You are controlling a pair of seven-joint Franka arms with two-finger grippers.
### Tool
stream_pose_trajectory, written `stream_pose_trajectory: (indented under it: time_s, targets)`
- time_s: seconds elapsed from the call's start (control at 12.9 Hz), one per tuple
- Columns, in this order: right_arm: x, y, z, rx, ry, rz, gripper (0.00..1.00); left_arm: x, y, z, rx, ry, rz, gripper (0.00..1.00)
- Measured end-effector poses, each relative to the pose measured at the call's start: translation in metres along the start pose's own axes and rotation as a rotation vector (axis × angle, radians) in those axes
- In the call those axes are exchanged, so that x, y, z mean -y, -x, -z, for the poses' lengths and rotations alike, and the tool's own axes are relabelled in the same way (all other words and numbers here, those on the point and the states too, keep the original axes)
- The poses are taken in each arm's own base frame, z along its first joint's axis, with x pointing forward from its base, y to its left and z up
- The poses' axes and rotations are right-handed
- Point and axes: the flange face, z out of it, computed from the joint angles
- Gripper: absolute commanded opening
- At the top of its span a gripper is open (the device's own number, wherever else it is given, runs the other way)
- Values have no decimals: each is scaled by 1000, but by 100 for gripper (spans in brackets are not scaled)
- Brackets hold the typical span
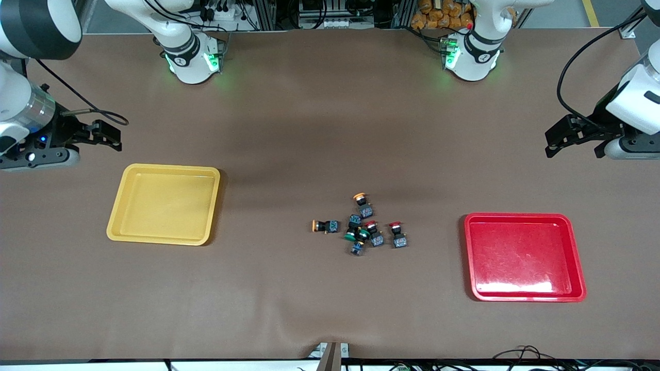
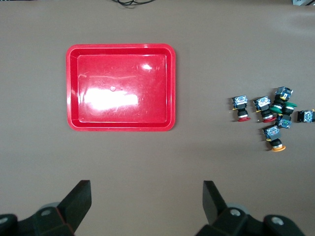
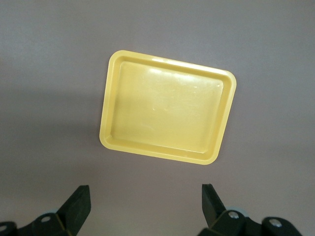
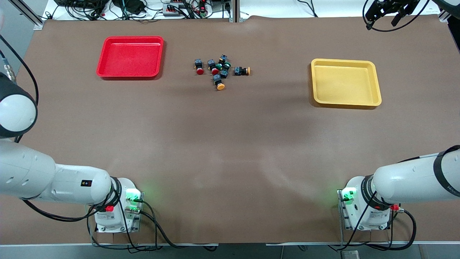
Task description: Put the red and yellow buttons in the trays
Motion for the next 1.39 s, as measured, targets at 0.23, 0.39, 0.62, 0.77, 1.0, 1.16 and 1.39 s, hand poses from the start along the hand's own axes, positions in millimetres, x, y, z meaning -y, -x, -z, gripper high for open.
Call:
stream_pose_trajectory:
  time_s: [0.23, 0.39, 0.62, 0.77, 1.0, 1.16, 1.39]
  targets:
    - [0, 3, 10, -23, 2, 0, 100, 0, 0, 0, 1, 0, 0, 100]
    - [3, 5, 16, -37, 4, 5, 100, 2, -1, -1, 2, -1, 3, 100]
    - [4, 6, 17, -39, 4, 7, 100, 2, -1, -2, 4, -1, 4, 100]
    - [3, 5, 17, -39, 4, 10, 100, 3, -2, -6, 11, -1, 6, 100]
    - [0, 4, 14, -32, 3, 5, 100, 2, -13, -42, 71, -4, 6, 100]
    - [-1, 4, 13, -30, 3, 4, 100, -1, -22, -73, 117, -5, 1, 100]
    - [-9, 4, 11, -27, 1, -11, 100, -9, -33, -111, 161, -2, 23, 100]
